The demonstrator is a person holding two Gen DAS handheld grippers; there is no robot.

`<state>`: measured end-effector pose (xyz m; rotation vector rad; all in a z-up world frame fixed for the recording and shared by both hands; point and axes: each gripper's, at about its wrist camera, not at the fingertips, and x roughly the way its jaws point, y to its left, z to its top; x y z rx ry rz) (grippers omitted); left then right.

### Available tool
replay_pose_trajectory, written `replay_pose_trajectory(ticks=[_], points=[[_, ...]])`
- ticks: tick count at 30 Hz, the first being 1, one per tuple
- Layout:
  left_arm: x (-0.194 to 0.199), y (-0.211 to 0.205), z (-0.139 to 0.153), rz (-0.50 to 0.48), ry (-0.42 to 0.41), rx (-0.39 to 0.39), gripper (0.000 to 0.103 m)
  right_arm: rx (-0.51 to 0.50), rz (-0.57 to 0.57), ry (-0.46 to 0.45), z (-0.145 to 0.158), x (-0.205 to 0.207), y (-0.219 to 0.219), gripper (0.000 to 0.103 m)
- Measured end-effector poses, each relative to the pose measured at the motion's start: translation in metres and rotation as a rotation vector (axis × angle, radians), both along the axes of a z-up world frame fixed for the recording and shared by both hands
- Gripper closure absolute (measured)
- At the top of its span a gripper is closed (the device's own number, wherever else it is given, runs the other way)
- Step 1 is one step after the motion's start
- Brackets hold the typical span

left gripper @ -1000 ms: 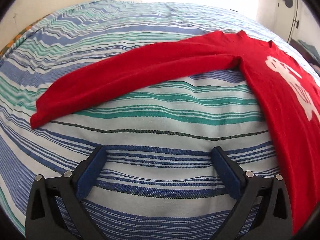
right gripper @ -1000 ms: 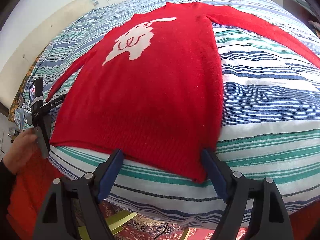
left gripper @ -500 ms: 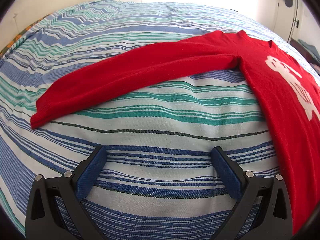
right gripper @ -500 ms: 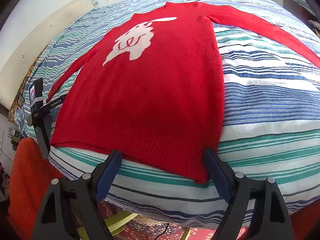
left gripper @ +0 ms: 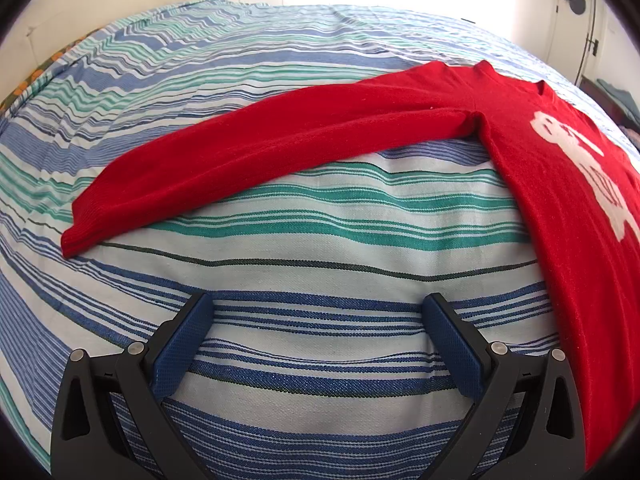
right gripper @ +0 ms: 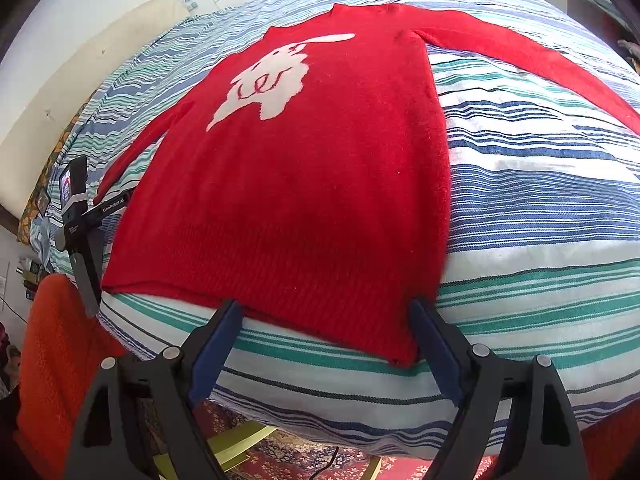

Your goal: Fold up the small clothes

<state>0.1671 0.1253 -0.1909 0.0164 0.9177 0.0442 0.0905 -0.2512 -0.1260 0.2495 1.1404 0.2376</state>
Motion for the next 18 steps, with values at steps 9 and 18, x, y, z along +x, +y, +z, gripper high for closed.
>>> replay_pose_trajectory(ticks=[9, 18], points=[[-0.0001, -0.0001, -0.0001, 0.001, 0.0, 0.0, 0.0, -0.003, 0.003, -0.001, -0.0006, -0.0003, 0.0009, 0.017], [-0.0001, -0.0001, -0.0001, 0.001, 0.0, 0.0, 0.0, -0.006, 0.003, 0.0, -0.0005, -0.0008, 0.0012, 0.016]])
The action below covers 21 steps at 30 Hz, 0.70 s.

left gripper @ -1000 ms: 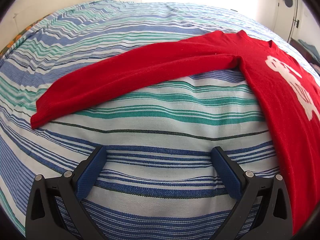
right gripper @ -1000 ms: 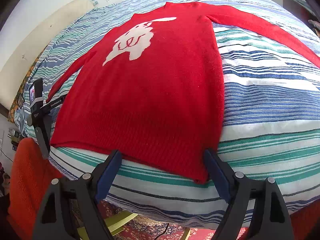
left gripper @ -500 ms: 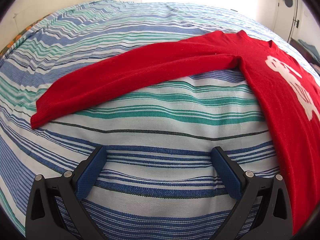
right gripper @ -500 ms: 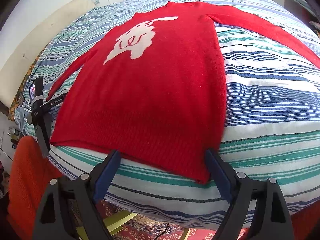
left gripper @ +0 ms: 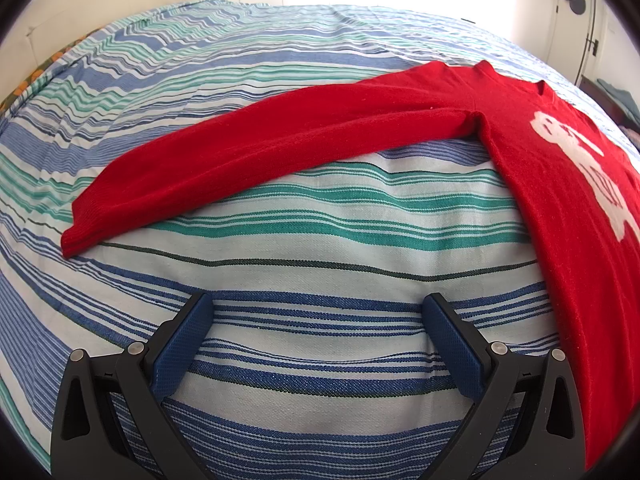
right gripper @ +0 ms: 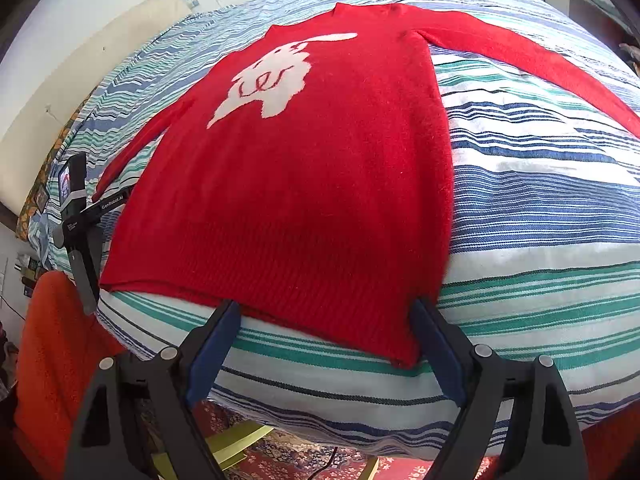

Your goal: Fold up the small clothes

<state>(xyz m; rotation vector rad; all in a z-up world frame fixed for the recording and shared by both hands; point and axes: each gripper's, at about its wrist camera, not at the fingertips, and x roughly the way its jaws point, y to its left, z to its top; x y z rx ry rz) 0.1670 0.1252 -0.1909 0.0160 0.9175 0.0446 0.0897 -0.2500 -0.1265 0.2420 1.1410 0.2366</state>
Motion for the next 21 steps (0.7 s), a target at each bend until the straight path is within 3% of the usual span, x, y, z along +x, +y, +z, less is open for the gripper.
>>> replay_pose_trajectory(ticks=[21], points=[[0.0001, 0.0007, 0.0001, -0.001, 0.0, 0.0, 0.0, 0.011, -0.001, 0.001, -0.0006, 0.0003, -0.0007, 0.016]])
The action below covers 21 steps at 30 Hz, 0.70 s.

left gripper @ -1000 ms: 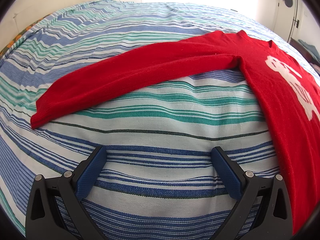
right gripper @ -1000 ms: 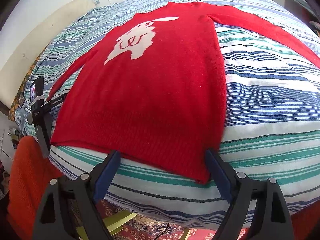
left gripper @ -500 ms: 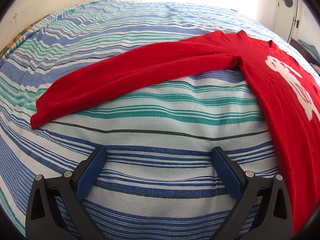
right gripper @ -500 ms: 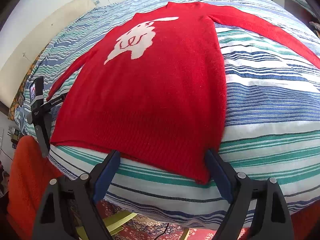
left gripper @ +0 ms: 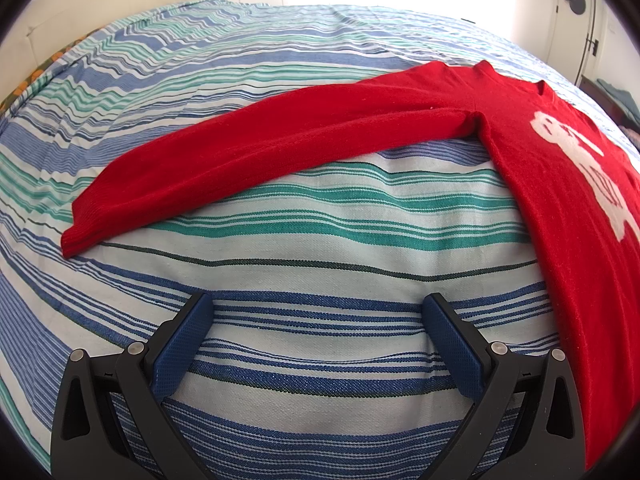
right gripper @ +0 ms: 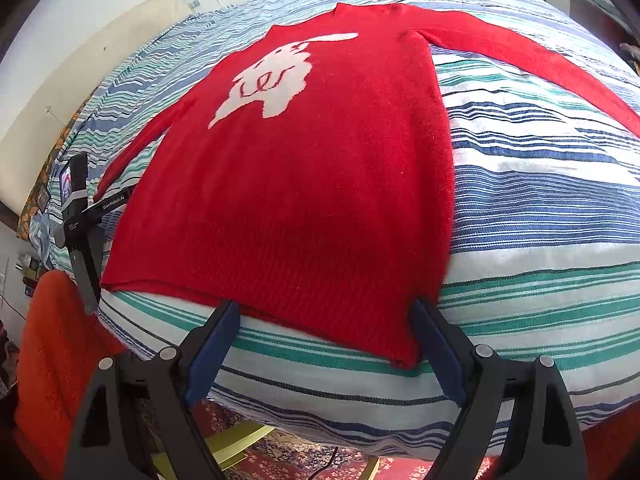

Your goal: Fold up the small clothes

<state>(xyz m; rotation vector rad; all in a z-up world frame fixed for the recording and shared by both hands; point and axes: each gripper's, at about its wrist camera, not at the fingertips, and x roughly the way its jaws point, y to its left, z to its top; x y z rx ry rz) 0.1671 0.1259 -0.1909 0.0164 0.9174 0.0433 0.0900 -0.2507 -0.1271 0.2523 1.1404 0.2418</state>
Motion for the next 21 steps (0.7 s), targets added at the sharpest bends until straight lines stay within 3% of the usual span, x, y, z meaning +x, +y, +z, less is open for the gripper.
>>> replay_pose_trajectory(ticks=[21], points=[[0.0001, -0.0001, 0.0, 0.0, 0.0, 0.0, 0.0, 0.033, -0.01, 0.001, 0.0047, -0.0009, -0.0051, 0.016]])
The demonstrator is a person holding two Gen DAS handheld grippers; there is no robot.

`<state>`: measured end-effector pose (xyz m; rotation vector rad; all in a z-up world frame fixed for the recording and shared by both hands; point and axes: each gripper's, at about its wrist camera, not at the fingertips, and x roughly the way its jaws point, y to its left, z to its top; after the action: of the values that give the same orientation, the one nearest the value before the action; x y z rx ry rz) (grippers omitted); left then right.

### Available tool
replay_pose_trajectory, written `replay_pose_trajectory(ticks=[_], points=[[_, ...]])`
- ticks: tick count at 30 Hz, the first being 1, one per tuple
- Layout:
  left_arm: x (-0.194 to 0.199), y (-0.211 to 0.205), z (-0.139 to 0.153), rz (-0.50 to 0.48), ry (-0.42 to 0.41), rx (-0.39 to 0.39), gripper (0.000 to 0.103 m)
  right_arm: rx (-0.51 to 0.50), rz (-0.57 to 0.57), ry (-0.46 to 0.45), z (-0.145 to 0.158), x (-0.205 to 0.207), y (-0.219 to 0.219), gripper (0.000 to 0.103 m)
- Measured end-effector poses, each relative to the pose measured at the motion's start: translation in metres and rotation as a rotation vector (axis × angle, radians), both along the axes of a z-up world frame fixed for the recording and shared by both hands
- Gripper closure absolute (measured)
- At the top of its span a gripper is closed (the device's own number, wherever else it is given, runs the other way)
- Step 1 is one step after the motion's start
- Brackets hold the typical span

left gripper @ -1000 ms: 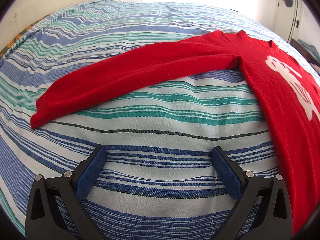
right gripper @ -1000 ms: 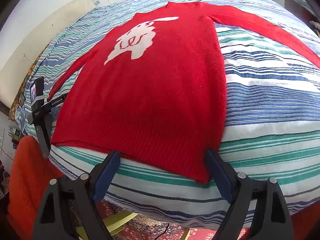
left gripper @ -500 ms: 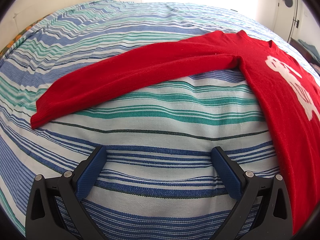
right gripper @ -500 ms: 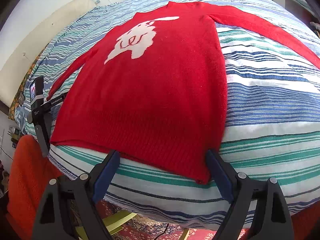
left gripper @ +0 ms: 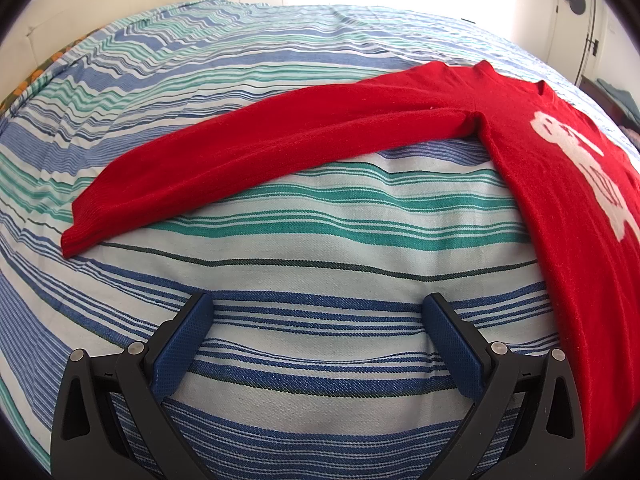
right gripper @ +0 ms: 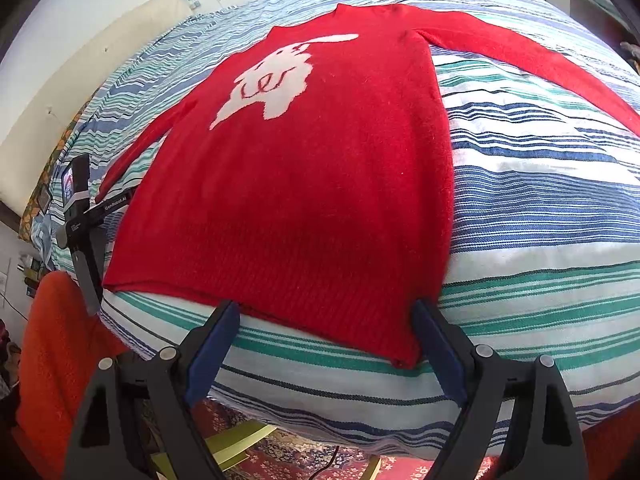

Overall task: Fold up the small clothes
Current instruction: 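Grasp the sweater side with the right tool and fold it across the body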

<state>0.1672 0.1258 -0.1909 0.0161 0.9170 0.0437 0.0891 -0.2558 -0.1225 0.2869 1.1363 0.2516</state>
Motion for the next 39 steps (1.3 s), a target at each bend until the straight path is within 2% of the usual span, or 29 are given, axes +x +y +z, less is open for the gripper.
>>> replay_pose_trajectory(ticks=[3, 5, 7, 10, 13, 14, 15, 17, 19, 23, 27, 29, 31, 32, 34, 36, 39], points=[[0.0, 0.0, 0.0, 0.001, 0.0, 0.0, 0.0, 0.091, -0.066, -0.022, 0.019, -0.004, -0.021, 0.016], [0.0, 0.0, 0.0, 0.001, 0.0, 0.0, 0.0, 0.197, -0.158, -0.084, 0.039, -0.01, -0.054, 0.016], [0.0, 0.0, 0.0, 0.001, 0.0, 0.0, 0.0, 0.289, -0.264, -0.153, 0.056, -0.012, -0.099, 0.016], [0.0, 0.0, 0.0, 0.001, 0.0, 0.0, 0.0, 0.348, -0.477, -0.232, 0.068, -0.011, -0.186, 0.016], [0.0, 0.0, 0.0, 0.001, 0.0, 0.0, 0.0, 0.39, -0.711, -0.242, 0.053, -0.006, -0.272, 0.017], [0.0, 0.0, 0.0, 0.001, 0.0, 0.0, 0.0, 0.415, -0.772, -0.207, 0.041, -0.002, -0.297, 0.018], [0.0, 0.0, 0.0, 0.001, 0.0, 0.0, 0.0, 0.454, -0.823, -0.163, 0.027, 0.002, -0.316, 0.024], [0.0, 0.0, 0.0, 0.001, 0.0, -0.001, 0.0, 0.586, -0.899, -0.097, -0.002, 0.012, -0.342, 0.027], [0.0, 0.0, 0.0, 0.001, 0.0, -0.001, 0.0, 0.666, -0.955, -0.075, -0.022, 0.021, -0.351, 0.032], [0.0, 0.0, 0.0, 0.001, 0.0, 0.0, 0.0, 0.605, -0.963, -0.057, -0.036, 0.054, -0.352, 0.033], [0.001, -0.002, -0.001, -0.001, 0.0, -0.002, 0.0, 0.571, -1.101, -0.062, -0.053, 0.064, -0.355, 0.037], [0.0, -0.003, 0.0, -0.002, 0.0, -0.001, 0.0, 0.518, -1.107, -0.06, -0.055, 0.071, -0.353, 0.05], [0.001, -0.003, 0.0, -0.002, 0.0, -0.002, 0.0, 0.449, -1.087, -0.04, -0.055, 0.076, -0.353, 0.091], [0.001, -0.003, 0.0, -0.002, 0.0, -0.001, 0.0, 0.425, -1.079, -0.036, -0.053, 0.079, -0.351, 0.091], [0.001, -0.004, -0.001, -0.001, 0.001, 0.0, 0.0, 0.336, -1.045, -0.068, -0.032, 0.087, -0.343, 0.091], [0.0, -0.004, -0.001, -0.001, -0.006, -0.002, 0.0, 0.254, -0.959, -0.138, 0.003, 0.104, -0.327, 0.091], [0.001, -0.004, 0.0, 0.0, -0.005, -0.008, 0.0, 0.239, -0.791, -0.246, 0.061, 0.146, -0.286, 0.091]])
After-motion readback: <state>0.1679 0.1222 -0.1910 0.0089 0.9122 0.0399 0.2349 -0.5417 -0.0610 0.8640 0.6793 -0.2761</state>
